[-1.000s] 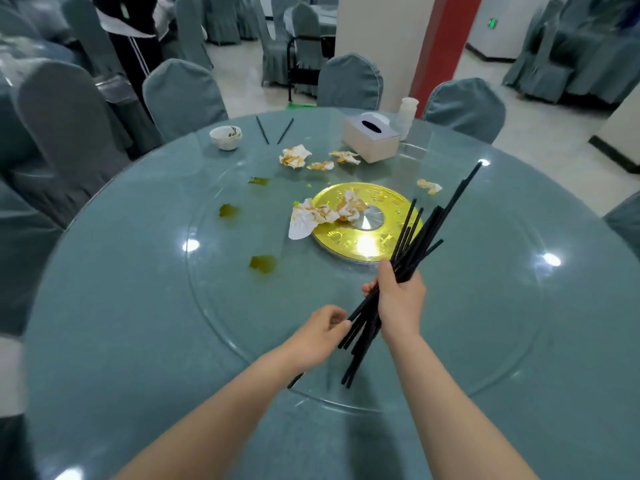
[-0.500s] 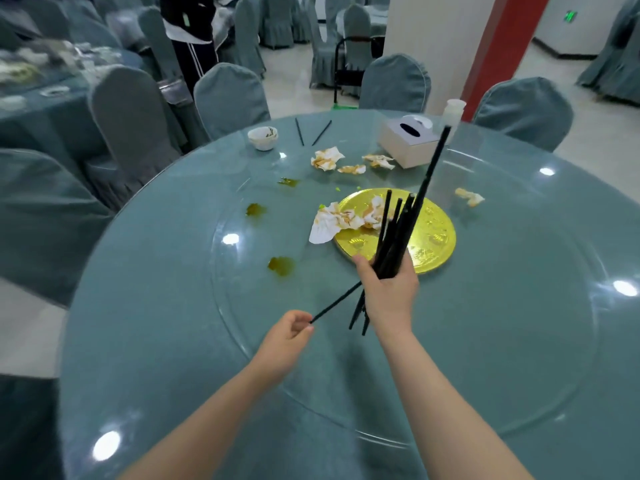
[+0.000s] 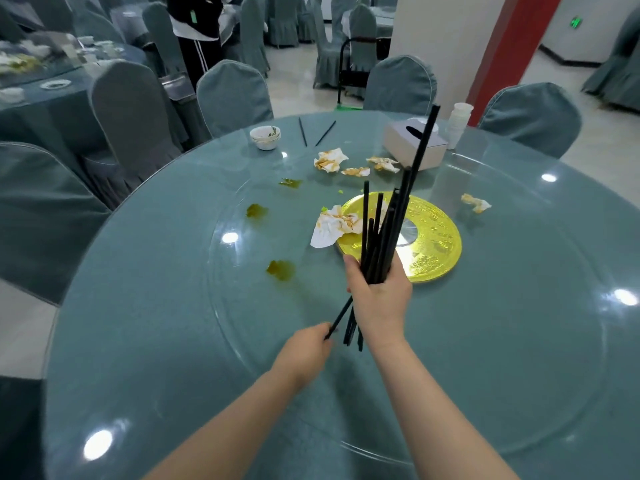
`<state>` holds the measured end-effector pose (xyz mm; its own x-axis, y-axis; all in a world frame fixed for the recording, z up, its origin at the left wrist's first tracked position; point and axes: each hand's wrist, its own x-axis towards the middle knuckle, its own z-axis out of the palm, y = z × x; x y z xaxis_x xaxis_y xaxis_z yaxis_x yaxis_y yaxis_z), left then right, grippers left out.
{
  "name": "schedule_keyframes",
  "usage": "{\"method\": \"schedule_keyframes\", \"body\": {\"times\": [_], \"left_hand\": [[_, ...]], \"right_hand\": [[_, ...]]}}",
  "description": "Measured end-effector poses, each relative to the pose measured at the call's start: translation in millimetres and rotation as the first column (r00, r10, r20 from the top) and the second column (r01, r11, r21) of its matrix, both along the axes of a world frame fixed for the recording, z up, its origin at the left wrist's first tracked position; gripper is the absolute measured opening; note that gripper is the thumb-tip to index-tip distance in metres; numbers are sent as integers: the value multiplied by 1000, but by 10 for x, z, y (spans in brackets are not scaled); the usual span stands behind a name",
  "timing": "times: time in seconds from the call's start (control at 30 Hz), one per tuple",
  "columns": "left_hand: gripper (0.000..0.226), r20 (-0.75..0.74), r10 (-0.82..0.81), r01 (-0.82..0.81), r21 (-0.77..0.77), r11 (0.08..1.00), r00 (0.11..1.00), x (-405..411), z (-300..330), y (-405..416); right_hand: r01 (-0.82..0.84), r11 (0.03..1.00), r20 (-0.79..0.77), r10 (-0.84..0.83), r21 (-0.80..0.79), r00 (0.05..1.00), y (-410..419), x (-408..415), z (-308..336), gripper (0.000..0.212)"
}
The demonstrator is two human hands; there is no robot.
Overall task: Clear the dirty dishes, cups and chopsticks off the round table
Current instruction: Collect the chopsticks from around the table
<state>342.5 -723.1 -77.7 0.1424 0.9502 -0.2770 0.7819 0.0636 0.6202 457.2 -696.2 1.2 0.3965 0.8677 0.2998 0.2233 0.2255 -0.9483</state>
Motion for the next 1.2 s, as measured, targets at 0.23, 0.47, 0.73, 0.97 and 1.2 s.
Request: {"method": "schedule_keyframes", "body": {"times": [0.23,0.47,0.73,0.97,1.2], "left_hand": [[22,82,-139,137,27,990,987,290,-14,98],[66,-42,-143,139,-78,987,989,-81,-120,123],[56,140,131,-121,-74,990,981,-680,-183,14],[48,260,282,-264,-102,959,923,-1213,-111,-226],[29,406,325,-323,-75,943,854,-2085,311,-683]], "right_hand": [[-5,997,56,10,-82,998,-11,14,-240,24],[-28,992,45,34,-124,998,61,86,-455,20],[0,965,-8,-2,-261,1000,-29,71,-873,19],[26,934,68,-2,-355,998,-153,-41,-977,18],[-168,929,40,192,-329,981,-495,-1058,-773,34]]}}
